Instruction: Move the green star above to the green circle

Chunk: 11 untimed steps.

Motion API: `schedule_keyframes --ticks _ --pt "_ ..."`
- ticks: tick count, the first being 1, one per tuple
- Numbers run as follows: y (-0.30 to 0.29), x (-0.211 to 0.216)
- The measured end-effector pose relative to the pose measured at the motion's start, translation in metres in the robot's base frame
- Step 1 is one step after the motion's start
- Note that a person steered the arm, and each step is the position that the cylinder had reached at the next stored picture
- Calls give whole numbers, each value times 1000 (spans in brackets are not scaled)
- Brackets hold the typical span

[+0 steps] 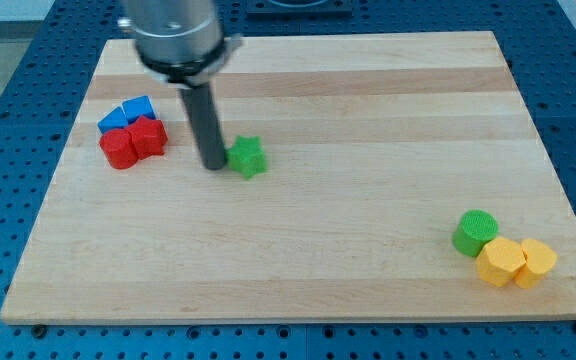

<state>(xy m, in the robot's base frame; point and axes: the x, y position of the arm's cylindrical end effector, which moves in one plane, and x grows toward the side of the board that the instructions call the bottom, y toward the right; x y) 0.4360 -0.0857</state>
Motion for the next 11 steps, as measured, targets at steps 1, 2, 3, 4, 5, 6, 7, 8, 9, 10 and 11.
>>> schedule_keyframes --ticks 1,2,3,4,5,6,7,8,9,10,11 --pt "29 0" --pt "51 -19" --pt "88 -25" --pt "94 -25" --pt "151 -10" --pt "211 12" --pt "246 27" --pt "268 29" --pt "248 -5" --pt "211 -8" --pt "173 -8"
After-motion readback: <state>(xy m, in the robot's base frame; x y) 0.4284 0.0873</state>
